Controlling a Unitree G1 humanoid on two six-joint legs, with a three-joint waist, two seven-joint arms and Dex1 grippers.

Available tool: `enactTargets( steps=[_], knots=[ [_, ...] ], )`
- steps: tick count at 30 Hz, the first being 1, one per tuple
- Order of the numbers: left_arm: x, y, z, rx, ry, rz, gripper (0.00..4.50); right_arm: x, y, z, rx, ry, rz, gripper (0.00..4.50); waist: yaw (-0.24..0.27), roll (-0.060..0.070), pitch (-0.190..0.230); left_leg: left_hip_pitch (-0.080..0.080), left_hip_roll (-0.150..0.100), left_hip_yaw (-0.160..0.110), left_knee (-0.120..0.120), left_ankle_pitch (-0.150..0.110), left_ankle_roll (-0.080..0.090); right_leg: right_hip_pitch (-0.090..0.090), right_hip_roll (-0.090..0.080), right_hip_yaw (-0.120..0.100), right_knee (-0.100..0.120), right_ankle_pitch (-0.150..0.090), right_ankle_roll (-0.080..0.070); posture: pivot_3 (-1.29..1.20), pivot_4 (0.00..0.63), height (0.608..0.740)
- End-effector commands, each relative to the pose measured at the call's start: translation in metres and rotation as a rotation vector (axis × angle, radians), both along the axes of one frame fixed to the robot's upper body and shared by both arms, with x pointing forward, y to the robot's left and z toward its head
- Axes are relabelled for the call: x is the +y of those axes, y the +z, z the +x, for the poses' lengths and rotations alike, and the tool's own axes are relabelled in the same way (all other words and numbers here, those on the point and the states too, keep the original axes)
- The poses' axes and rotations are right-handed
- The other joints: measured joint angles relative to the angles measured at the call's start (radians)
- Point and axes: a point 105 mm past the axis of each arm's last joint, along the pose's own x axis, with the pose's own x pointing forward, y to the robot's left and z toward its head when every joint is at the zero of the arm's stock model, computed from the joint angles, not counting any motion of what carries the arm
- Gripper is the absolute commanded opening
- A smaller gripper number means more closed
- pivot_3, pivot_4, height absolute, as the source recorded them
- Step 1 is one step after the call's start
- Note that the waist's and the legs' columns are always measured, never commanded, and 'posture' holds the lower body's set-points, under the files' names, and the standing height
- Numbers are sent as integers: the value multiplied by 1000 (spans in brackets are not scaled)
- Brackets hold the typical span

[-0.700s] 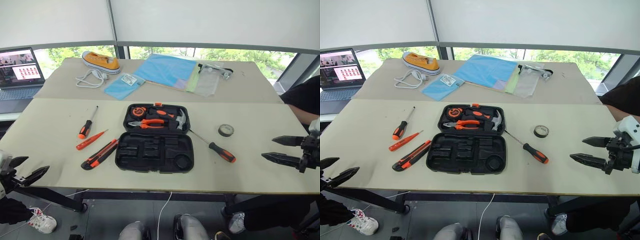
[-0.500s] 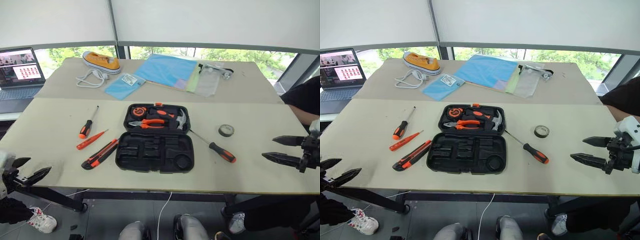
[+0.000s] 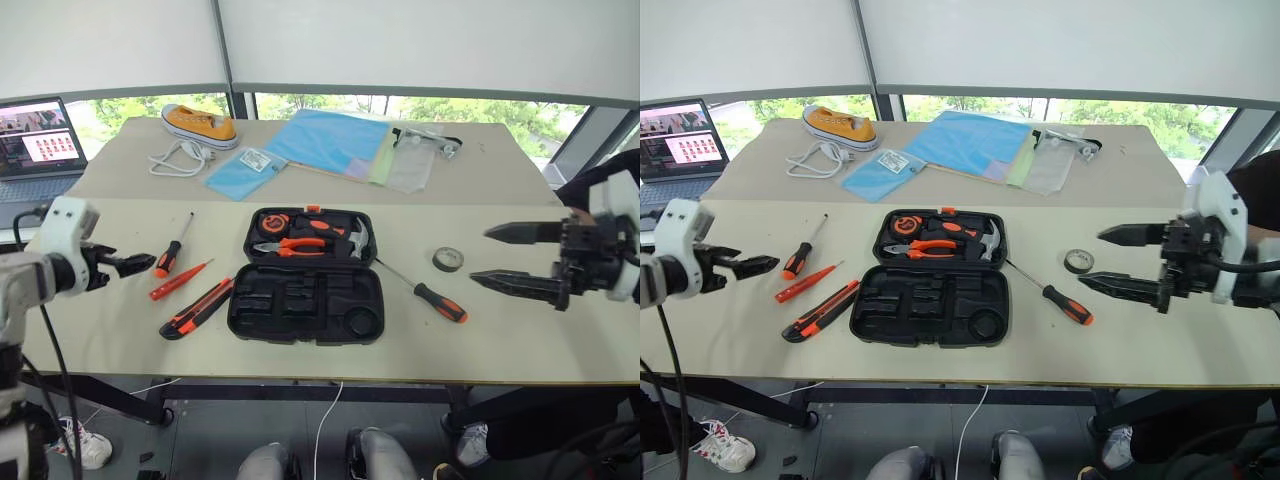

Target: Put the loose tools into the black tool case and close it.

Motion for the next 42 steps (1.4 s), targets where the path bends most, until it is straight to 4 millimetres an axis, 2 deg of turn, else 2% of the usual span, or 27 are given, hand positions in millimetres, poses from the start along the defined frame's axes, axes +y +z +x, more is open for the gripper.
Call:
enactTargets(
  steps=[1,5,9,12,17,20,22,24,27,29,32,36,39,42],
  knots=[
    [1,-4,18,38,35,-1,4462,26,11,-8,-38,99,11,4448,1,0,0,0,0,0,1,2,4,0,0,-1,1,0,0,0,150,718],
    [-9,-12,36,65,2,43,4462,39,10,-12,-35,151,19,4448,2,-3,1,-1,0,0,2,3,6,0,-1,-1,2,0,-1,0,150,718],
    [-7,-22,49,89,50,51,4462,47,9,-12,-48,173,23,4448,4,-4,1,-2,0,0,4,4,7,0,-2,-1,2,2,-4,0,150,718],
    [-10,-30,55,100,51,39,3786,52,10,-12,-55,186,36,4500,2,-6,2,-3,0,0,6,4,7,0,-2,-1,3,2,-4,0,150,718],
    [-5,-41,55,119,74,6,1830,55,4,-9,-68,170,29,4500,2,-7,2,-3,1,-1,9,4,7,0,-3,0,4,1,-3,0,150,718],
    [0,-39,57,83,74,33,868,52,2,-5,-80,135,33,4500,2,-7,2,-3,1,-1,9,4,7,0,-4,0,5,1,-3,0,150,718],
    [4,-29,64,4,59,119,875,51,-1,-2,-68,117,41,4500,2,-7,2,-3,1,-1,9,4,7,0,-5,0,5,1,-3,0,150,718],
    [-10,-8,74,-111,-50,155,875,50,-7,-2,-57,112,29,4500,2,-9,3,-3,1,-1,10,4,7,0,-5,0,6,1,-3,0,150,718],
    [-74,46,83,-313,-433,179,875,47,-14,-4,-15,92,13,4500,9,-12,4,-4,1,-1,11,3,6,-1,-5,-1,6,2,-4,0,150,718],
    [-117,61,70,-369,-754,229,875,42,-20,-6,0,70,-6,4500,15,-12,4,-13,2,-2,16,2,4,-5,-9,-8,6,3,-7,0,150,718],
    [-160,58,52,-334,-1054,263,875,37,-30,-10,14,32,-37,4500,13,-10,3,-30,1,2,25,4,8,-16,-17,-24,11,4,-7,0,150,718],
    [-198,39,43,-266,-1257,346,875,31,-41,-15,58,-27,-24,4500,2,-9,2,-34,-1,3,26,5,11,-16,-15,-27,9,5,-2,0,150,718],
    [-211,18,37,-192,-1353,402,875,30,-47,-20,62,-35,-33,4500,-5,-9,3,-34,0,2,26,8,15,-16,-13,-26,9,4,-1,0,150,718],
    [-209,-2,36,-123,-1394,470,875,29,-48,-21,58,-59,-26,4500,-9,-9,3,-33,2,2,27,9,16,-15,-15,-24,10,1,4,0,150,718]
  ],
)
